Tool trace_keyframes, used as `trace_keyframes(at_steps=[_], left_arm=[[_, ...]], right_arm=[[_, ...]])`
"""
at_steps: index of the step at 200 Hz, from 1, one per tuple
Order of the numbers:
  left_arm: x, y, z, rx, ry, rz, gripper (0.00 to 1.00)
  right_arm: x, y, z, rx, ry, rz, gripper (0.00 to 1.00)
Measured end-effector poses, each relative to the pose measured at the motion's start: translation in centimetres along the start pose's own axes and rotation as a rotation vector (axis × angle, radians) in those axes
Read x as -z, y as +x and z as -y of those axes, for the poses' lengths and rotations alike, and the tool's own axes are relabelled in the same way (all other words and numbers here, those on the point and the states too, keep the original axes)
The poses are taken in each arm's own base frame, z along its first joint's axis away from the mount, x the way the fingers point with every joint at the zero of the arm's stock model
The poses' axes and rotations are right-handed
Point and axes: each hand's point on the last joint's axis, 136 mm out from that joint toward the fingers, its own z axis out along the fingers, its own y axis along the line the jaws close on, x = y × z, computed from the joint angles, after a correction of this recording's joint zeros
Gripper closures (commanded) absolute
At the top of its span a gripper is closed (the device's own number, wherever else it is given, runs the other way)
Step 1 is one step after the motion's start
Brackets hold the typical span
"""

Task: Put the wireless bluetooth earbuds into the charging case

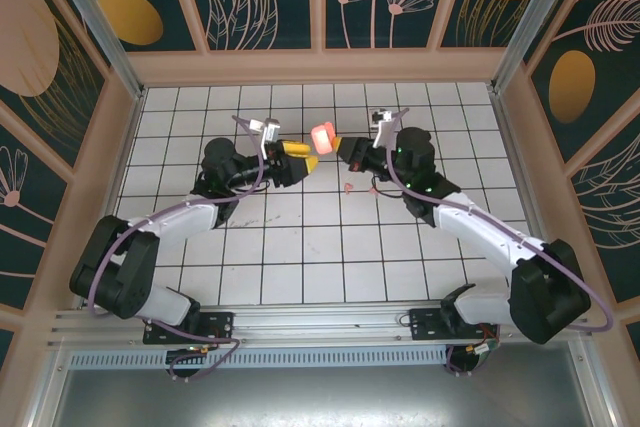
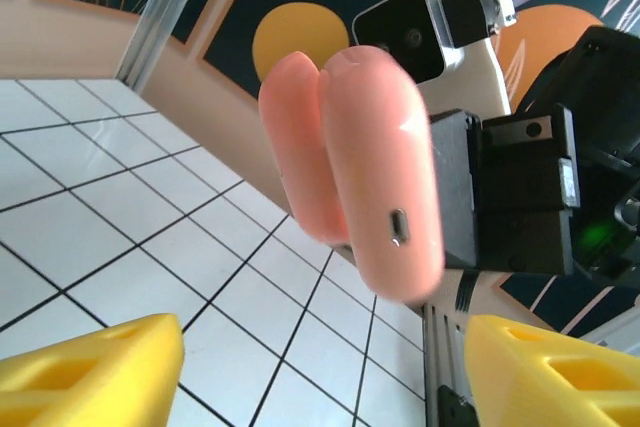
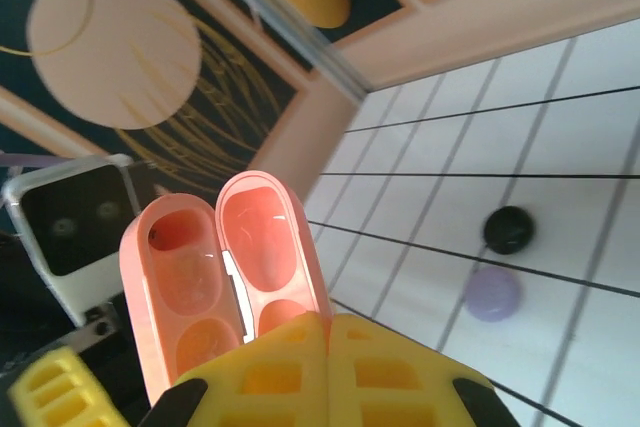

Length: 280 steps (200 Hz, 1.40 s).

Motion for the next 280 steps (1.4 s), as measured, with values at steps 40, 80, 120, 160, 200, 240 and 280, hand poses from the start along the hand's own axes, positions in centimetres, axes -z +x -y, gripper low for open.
trace_keyframes(at_steps=[40, 80, 120, 160, 200, 240, 280], left_arm=[[-0.7, -2.6, 0.6, -0.124, -0.048, -0.054, 0.21], [-2.2, -4.7, 0.5, -0.229, -0.06, -0.164, 0.2], [-3.6, -3.0, -1.7, -0.229, -0.057, -0.344, 0.2], [-3.6, 0.0, -3.2, -0.181, -0.022, -0.52, 0.26], [-2.7, 2.6, -3.2, -0.128, 0.021, -0.633, 0.28], [-2.4, 3.2, -2.2, -0.099, 0.079, -0.654, 0.3], [-2.3, 3.8, -2.0, -0.074, 0.119, -0.66, 0.34]], right_arm=[[2.0, -3.0, 3.1, 0.116, 0.14, -0.017, 1.0], [2.7, -2.3, 4.3, 0.282, 0.206, -0.131, 1.0], [2.1, 0.4, 6.1, 0.38, 0.215, -0.287, 1.0], [2.1, 3.0, 6.8, 0.406, 0.175, -0.411, 1.0], [2.0, 3.6, 6.0, 0.419, 0.132, -0.435, 1.0], [1.1, 4.2, 4.5, 0.436, 0.087, -0.453, 1.0], [0.1, 5.0, 4.2, 0.439, 0.069, -0.476, 1.0]])
